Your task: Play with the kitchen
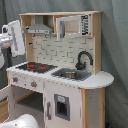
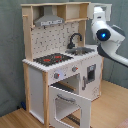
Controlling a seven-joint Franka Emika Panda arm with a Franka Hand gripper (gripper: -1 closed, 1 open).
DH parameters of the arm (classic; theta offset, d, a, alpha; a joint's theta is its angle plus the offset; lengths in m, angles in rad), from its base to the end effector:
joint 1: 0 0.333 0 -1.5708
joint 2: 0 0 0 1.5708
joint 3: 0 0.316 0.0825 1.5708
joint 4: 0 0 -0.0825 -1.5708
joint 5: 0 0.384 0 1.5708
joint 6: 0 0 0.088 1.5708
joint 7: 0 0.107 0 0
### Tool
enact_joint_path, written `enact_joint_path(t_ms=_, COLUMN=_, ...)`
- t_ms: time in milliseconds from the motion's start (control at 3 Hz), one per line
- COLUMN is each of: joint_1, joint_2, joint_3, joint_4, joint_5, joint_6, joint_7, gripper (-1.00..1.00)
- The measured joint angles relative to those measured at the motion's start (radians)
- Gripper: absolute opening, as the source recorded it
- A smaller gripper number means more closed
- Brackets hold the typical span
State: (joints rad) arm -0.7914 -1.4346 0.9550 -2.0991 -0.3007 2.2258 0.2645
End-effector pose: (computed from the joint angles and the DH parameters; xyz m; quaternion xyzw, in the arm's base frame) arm 0.2817 0.3545 0.6729 0.6548 0.0163 0.5075 0.5599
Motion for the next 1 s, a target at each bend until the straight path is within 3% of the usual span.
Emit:
enact_joint_path(t_ms=667, joint_1=0.068, joint_2=-0.053, joint_3=0.185, joint_4=0.000, joint_5=0.000, joint_6=0.062, joint_7=-0.021, gripper=1.00)
enact_joint_path(t_ms=1000, joint_1=0.148, joint_2=-0.053, joint_3=0.258, joint_4=-0.015, joint_5=-0.019, joint_6=0.069, joint_7=-0.059, gripper=1.00)
